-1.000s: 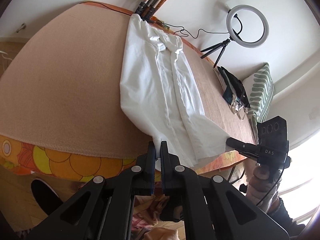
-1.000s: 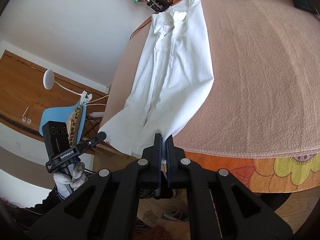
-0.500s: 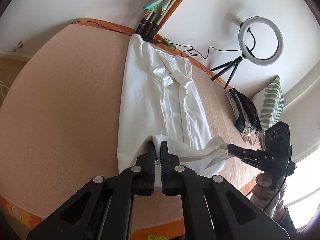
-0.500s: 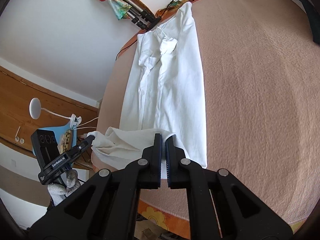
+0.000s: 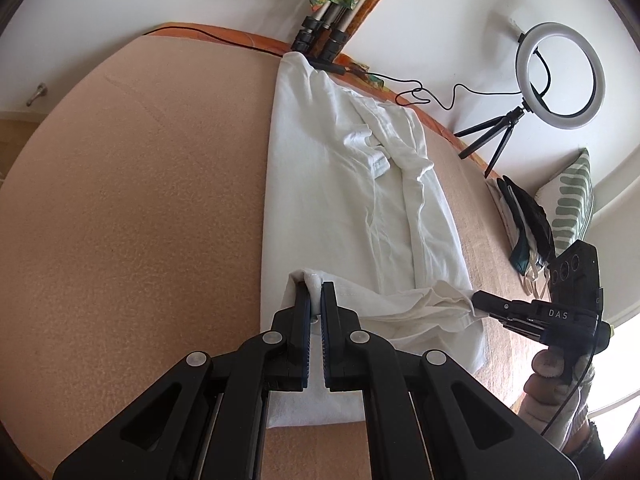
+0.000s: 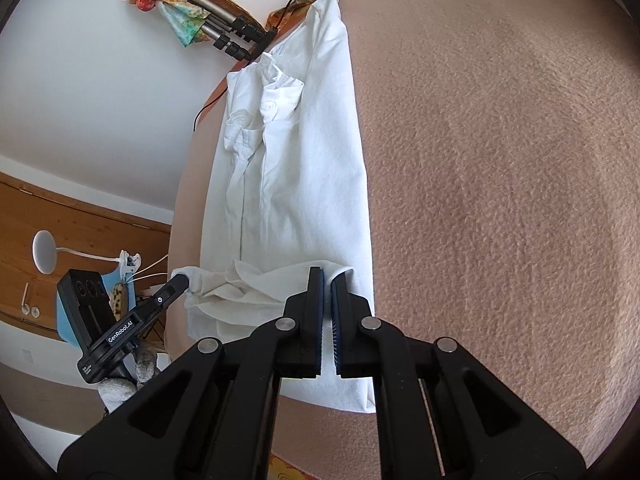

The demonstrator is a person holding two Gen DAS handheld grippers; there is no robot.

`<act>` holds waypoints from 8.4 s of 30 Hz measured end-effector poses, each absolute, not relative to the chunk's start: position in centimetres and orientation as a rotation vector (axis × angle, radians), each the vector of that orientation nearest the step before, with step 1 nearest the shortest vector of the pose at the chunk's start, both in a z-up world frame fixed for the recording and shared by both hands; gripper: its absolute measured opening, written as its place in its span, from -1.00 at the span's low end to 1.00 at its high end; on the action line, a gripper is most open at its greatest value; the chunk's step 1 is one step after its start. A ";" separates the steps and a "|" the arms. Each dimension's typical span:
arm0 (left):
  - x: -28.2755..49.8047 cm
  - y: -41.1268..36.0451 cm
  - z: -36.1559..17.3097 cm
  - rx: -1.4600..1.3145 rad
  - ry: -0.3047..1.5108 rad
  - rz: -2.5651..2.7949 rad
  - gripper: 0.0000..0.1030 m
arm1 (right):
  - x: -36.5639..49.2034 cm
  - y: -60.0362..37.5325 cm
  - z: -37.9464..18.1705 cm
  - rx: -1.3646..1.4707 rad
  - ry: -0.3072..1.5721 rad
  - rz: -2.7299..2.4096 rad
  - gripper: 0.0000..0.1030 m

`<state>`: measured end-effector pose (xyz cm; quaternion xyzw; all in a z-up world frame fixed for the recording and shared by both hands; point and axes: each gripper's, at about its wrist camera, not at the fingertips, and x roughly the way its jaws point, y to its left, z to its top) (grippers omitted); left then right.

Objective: Fold small clothes

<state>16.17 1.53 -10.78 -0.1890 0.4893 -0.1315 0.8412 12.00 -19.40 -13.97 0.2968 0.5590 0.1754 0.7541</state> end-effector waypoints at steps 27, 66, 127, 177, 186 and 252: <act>17.2 -0.1 -11.3 -0.109 0.972 -0.313 -0.40 | 11.6 -14.8 -10.7 0.022 1.043 0.440 -0.63; 16.9 0.1 -12.5 -0.126 0.944 -0.254 -0.80 | 13.3 -16.0 -11.6 0.179 1.055 0.380 -0.91; 16.4 1.0 -11.2 -0.097 0.920 -0.180 -0.63 | 12.7 -19.4 -9.8 0.125 1.006 0.233 -0.94; 44.3 3.3 -13.1 -0.273 0.938 -0.331 -0.08 | 39.7 -21.3 -14.6 0.166 1.014 0.450 -0.86; 45.3 1.1 -13.3 -0.196 0.899 -0.317 -0.06 | 42.1 -19.7 -16.1 0.235 1.057 0.556 -0.78; 33.1 -0.6 -0.9 -0.084 0.727 -0.465 -0.91 | 28.9 -17.6 -2.0 0.108 0.848 0.564 -0.89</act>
